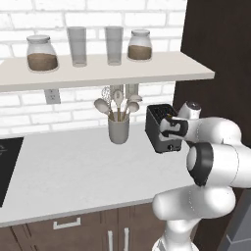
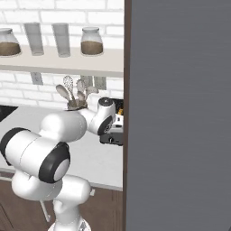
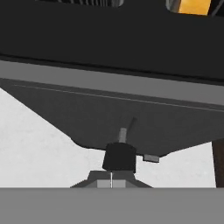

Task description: Start the toaster. Once the lever pops up, take the bread to the plate on the dining counter.

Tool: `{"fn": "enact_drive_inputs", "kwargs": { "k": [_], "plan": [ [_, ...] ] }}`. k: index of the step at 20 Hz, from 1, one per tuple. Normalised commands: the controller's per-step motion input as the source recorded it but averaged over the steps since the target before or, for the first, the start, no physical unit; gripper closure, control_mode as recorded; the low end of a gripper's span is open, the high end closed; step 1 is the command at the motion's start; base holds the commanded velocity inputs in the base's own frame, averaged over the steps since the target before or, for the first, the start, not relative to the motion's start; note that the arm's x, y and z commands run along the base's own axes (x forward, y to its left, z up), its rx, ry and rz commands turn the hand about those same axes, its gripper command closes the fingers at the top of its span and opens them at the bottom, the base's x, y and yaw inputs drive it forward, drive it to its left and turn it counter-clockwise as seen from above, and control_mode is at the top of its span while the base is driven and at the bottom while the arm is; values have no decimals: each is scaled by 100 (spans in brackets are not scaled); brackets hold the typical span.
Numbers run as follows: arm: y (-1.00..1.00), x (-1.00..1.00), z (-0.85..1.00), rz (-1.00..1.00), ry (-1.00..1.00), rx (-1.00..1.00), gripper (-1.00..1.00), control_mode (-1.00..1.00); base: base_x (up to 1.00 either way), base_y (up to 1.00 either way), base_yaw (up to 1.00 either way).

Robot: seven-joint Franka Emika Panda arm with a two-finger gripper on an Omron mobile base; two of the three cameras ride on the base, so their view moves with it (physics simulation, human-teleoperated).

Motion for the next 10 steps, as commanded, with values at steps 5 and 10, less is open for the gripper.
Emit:
{"fn": "enact_drive_inputs", "kwargs": {
  "k": [5, 10],
  "plan": [
    [0, -6, -46, 0, 0, 2, 100, -100, 0, 0, 0],
    [8, 2, -33, 0, 0, 3, 100, -100, 0, 0, 0]
  ]
}}
